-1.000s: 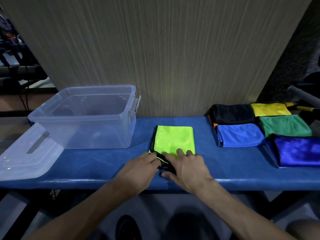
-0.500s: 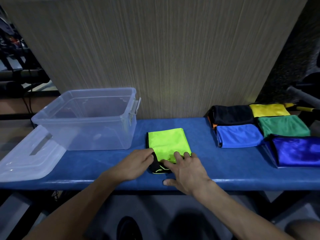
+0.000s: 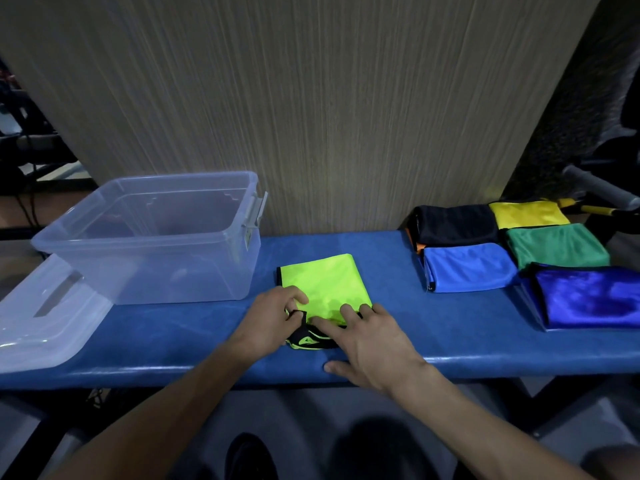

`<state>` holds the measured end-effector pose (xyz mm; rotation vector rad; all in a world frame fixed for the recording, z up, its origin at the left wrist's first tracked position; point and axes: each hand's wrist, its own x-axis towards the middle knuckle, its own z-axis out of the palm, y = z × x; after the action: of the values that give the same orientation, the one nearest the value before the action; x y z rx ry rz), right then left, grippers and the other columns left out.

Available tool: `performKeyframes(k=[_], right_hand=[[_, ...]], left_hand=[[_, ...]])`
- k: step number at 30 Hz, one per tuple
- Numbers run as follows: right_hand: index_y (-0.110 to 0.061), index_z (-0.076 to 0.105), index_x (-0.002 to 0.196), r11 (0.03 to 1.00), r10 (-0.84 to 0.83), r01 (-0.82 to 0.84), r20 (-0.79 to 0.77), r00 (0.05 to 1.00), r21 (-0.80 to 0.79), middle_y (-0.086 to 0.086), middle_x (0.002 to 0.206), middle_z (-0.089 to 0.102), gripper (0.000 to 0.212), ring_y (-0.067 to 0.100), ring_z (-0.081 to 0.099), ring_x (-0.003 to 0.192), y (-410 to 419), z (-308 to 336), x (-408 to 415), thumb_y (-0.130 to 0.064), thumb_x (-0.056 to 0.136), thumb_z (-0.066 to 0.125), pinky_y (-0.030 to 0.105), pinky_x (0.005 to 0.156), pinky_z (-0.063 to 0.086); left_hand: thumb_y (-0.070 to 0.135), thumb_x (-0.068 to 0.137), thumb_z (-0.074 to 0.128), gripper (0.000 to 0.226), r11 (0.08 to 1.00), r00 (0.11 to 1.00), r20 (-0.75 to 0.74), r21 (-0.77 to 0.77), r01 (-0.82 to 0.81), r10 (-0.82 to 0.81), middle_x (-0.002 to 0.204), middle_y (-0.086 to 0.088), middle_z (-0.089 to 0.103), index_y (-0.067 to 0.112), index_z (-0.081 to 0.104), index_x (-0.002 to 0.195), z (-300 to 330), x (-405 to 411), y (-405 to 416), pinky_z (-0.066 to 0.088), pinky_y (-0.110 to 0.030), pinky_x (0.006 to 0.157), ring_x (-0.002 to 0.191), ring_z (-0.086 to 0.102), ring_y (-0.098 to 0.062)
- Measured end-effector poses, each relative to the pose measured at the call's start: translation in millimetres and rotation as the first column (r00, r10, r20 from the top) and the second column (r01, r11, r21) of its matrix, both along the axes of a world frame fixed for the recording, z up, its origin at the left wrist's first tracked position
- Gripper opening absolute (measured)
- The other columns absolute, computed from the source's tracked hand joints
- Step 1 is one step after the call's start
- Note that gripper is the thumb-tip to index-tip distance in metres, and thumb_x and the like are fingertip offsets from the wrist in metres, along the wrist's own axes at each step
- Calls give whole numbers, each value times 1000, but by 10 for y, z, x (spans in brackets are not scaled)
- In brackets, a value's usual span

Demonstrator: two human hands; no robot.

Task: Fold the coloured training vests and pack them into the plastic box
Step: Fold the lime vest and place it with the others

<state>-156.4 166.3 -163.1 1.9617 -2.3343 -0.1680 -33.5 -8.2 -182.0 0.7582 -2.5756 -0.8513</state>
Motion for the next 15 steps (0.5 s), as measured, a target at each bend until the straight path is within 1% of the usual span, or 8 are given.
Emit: performKeyframes(k=[2,3,6,9,11,12,14,15], right_hand=[[-34,47,141,998,34,-34,1,999,-56,6,107,62,75,29,63,82,29,-58,-89,-69,78,67,40,79,50],[-33,50,137,994,50,-49,8,999,-93,4,102,63,76,27,63,76,43,-88,-144,-70,73,70,40,74,51],[-32,46,134,987,88,-67,144,986,-147,-2,107,60,70,26,63,84,80,-106,-306,-66,76,66,40,82,52],[-37,44,132,987,86,-38,320,943,-154,-10,116,53,62,21,60,95,134,-82,-451,-60,79,64,37,92,48],[-38,46,129,986,83,-13,421,903,-165,-16,116,52,58,15,58,96,180,-89,-525,-55,78,69,32,92,48],[-38,48,127,983,88,0,470,878,-183,-18,115,52,57,11,59,96,201,-101,-556,-51,77,73,30,90,48],[-35,53,123,972,108,27,544,832,-233,-20,112,54,54,5,59,97,227,-132,-588,-45,75,77,25,89,49],[-34,54,121,966,115,42,568,815,-255,-21,111,55,53,4,59,98,233,-157,-590,-43,74,77,23,88,48]], left_hand=[[6,87,70,24,999,999,-43,-44,3,-5,89,5,54,30,66,86,-36,11,1,50,-16,57,68,59,-7],[6,86,72,29,997,998,-58,-71,5,-9,88,6,54,34,64,80,-50,21,0,46,-12,61,70,59,-6],[15,88,76,29,993,997,-78,-120,0,-10,81,9,57,36,65,70,-83,46,-10,41,-14,64,71,59,-6],[40,94,68,27,991,991,-113,-116,61,-74,79,10,57,28,65,69,-108,126,-21,41,-20,69,77,58,-8],[62,86,66,32,988,986,-87,-61,139,-144,94,13,58,30,71,88,-106,228,-39,41,-14,77,92,58,-6],[69,81,66,44,982,982,-37,-55,182,-184,105,16,56,31,70,102,-114,286,-49,41,-13,84,102,54,-4],[74,77,68,63,962,966,64,-93,256,-251,122,21,48,33,62,125,-161,384,-84,37,-14,98,117,45,-3],[73,79,67,66,953,961,79,-127,275,-266,127,22,45,33,58,130,-189,413,-93,36,-16,101,121,43,-4]])
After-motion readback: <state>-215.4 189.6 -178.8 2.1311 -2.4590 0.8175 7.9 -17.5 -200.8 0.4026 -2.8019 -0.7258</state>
